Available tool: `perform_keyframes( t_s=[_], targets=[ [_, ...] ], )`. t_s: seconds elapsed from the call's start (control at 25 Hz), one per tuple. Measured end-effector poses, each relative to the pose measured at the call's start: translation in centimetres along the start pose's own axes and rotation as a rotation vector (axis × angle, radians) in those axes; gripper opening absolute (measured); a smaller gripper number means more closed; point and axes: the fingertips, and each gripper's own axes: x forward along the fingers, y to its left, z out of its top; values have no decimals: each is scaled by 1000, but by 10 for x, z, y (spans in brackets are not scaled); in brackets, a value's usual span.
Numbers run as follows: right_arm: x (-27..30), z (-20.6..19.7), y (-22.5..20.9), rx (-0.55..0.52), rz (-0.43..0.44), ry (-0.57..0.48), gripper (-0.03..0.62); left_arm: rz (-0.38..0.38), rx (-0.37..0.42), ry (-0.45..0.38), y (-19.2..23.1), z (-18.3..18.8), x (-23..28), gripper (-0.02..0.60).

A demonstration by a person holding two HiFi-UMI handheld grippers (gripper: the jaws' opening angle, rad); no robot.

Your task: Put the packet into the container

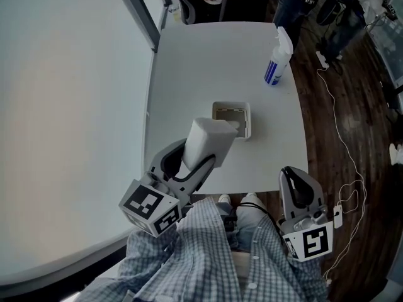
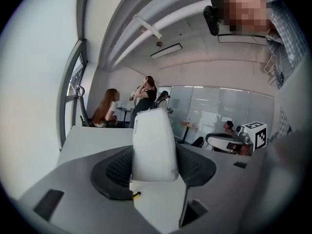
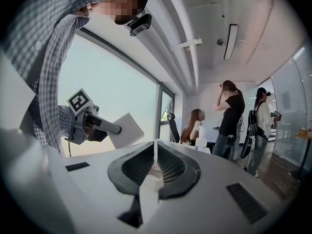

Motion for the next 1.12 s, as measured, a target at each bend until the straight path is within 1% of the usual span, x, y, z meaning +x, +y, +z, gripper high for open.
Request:
perform_keyframes(
  t_s=[0.16, 0.36, 0.6, 0.76, 0.8, 0.96, 1.12],
  targets=[
    [9, -5, -18, 2, 7, 4, 32, 7, 6, 2, 3, 5, 15, 265],
    [18, -14, -36, -4, 29, 13, 32, 42, -6, -7, 9, 5, 27, 265],
    [16, -12, -35, -12, 48, 15, 32, 58, 30, -6, 7, 12, 24, 265],
    [17, -4, -35, 43, 24, -13, 32, 84, 31, 14, 9, 10, 28, 265],
    [16, -4, -36, 45, 23, -11, 32, 88, 34, 22, 10, 8, 31, 265],
    [8, -15, -41, -9, 32, 35, 32, 88, 48, 42, 13, 7, 43, 265],
    [5, -16, -50, 23, 3, 33, 32, 84, 47, 69, 16, 2, 57, 265]
  ],
)
